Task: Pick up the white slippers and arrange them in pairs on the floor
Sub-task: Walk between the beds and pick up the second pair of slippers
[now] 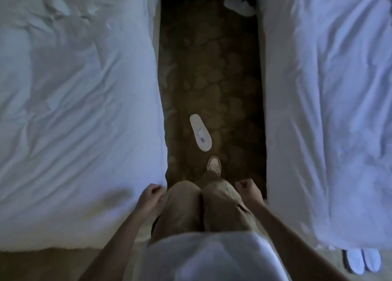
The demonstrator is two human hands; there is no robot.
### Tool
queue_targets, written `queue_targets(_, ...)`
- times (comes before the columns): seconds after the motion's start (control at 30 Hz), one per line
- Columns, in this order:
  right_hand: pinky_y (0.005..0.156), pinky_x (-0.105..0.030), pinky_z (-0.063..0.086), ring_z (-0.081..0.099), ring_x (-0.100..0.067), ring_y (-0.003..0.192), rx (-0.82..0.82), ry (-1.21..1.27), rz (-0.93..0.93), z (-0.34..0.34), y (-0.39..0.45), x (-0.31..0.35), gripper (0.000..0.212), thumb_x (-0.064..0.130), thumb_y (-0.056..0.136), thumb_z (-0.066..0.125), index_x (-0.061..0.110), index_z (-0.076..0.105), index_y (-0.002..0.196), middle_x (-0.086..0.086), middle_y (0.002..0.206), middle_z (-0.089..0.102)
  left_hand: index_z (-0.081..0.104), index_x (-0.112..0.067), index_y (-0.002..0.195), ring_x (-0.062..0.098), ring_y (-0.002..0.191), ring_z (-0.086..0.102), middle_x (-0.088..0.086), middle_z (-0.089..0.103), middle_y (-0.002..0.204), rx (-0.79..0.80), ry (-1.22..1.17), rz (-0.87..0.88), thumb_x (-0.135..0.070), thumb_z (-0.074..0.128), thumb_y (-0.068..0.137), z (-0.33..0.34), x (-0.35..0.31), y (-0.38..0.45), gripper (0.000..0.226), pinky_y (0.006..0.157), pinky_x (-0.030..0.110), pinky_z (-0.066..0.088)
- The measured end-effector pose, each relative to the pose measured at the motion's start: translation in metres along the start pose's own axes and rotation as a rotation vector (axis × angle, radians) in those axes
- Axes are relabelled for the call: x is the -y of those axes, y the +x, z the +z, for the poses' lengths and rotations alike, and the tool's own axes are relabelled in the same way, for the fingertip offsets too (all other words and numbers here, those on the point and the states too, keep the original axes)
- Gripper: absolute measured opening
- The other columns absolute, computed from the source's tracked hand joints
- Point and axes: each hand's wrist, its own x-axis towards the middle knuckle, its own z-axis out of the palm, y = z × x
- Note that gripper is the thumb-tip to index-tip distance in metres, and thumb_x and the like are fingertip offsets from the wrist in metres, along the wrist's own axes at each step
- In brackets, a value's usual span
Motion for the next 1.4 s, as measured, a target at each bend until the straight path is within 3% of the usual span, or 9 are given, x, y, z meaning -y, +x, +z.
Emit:
queue_targets(0.27,0.077,-0.035,0.049,0.062,-0.022,0.092,0.056,0.04,-0.008,0.056,0.188,0.081,0.022,0.037,0.09,0.058,0.016,0.061,0.096,-0.002,0.097,0.065,0.058,-0.03,0.095,0.01,0.093,0.064,-0.008,0.054,0.104,0.078,0.52,0.39,-0.039,0.07,0.08,0.043,-0.13,0.246,0.021,0.077,0.033,0.054)
queue_targets(0.33,0.074,-0.03,0.044,0.061,-0.024,0.094,0.063,0.062,-0.02,0.083,0.253,0.083,0.018,0.033,0.091,0.058,0.015,0.062,0.092,-0.003,0.095,0.065,0.058,-0.026,0.101,0.016,0.1,0.062,-0.004,0.052,0.113,0.114,0.632,0.457,-0.034,0.073,0.078,0.069,-0.152,0.324,0.028,0.082,0.038,0.054)
queue_targets(0.47,0.077,-0.03,0.04,0.06,-0.03,0.112,0.131,0.049,0.005,0.137,0.373,0.075,0.045,0.039,0.092,0.056,0.009,0.056,0.126,-0.009,0.12,0.063,0.053,-0.019,0.123,0.027,0.123,0.053,0.004,0.042,0.143,0.157,1.028,0.621,-0.024,0.074,0.079,0.13,-0.179,0.452,0.049,0.097,0.045,0.049)
queue_targets(0.63,0.097,-0.046,0.048,0.059,-0.035,0.111,0.144,0.204,0.054,0.198,0.494,0.044,0.055,0.032,0.084,0.072,-0.003,0.054,0.122,-0.019,0.119,0.062,0.036,-0.022,0.144,0.033,0.139,0.036,0.009,0.032,0.155,0.24,1.635,0.844,-0.021,0.075,0.075,0.196,-0.175,0.58,0.079,0.112,0.047,0.037)
queue_targets(0.83,0.066,-0.018,0.043,0.06,-0.021,0.092,0.064,0.275,0.051,0.229,0.556,0.005,0.041,0.024,0.08,0.077,-0.001,0.06,0.107,-0.009,0.098,0.064,0.039,-0.007,0.142,0.037,0.139,0.033,0.018,0.036,0.149,0.296,1.823,1.107,-0.028,0.085,0.058,0.239,-0.131,0.651,0.098,0.107,0.051,0.03)
queue_targets(0.9,0.071,-0.021,0.044,0.059,-0.016,0.091,0.034,0.301,0.038,0.231,0.563,-0.005,0.041,0.025,0.08,0.077,0.002,0.06,0.11,-0.004,0.097,0.064,0.042,-0.009,0.139,0.037,0.134,0.037,0.018,0.04,0.146,0.268,1.794,1.157,-0.033,0.085,0.054,0.239,-0.128,0.66,0.098,0.105,0.05,0.031)
queue_targets(1.07,0.09,-0.039,0.053,0.063,-0.02,0.095,-0.049,0.35,0.062,0.216,0.553,-0.002,0.04,0.033,0.074,0.08,0.017,0.057,0.102,-0.001,0.1,0.066,0.044,-0.012,0.14,0.033,0.141,0.031,0.013,0.038,0.151,0.261,1.823,1.073,-0.027,0.071,0.078,0.222,-0.141,0.643,0.07,0.114,0.045,0.023)
queue_targets(1.23,0.085,-0.038,0.052,0.062,-0.029,0.106,0.042,0.231,0.004,0.159,0.505,0.042,0.06,0.043,0.072,0.077,0.008,0.058,0.116,-0.013,0.114,0.063,0.061,-0.024,0.121,0.026,0.133,0.041,0.003,0.054,0.134,0.206,1.756,0.769,-0.039,0.062,0.083,0.175,-0.17,0.573,0.041,0.111,0.049,0.023)
queue_targets(1.4,0.085,-0.028,0.047,0.059,-0.021,0.106,0.12,0.062,0.043,0.054,0.416,0.13,0.042,0.046,0.089,0.06,0.015,0.054,0.117,-0.001,0.112,0.057,0.046,-0.008,0.139,0.031,0.135,0.047,0.015,0.05,0.144,0.093,0.908,0.196,-0.033,0.071,0.08,0.11,-0.236,0.469,0.068,0.104,0.037,0.039)
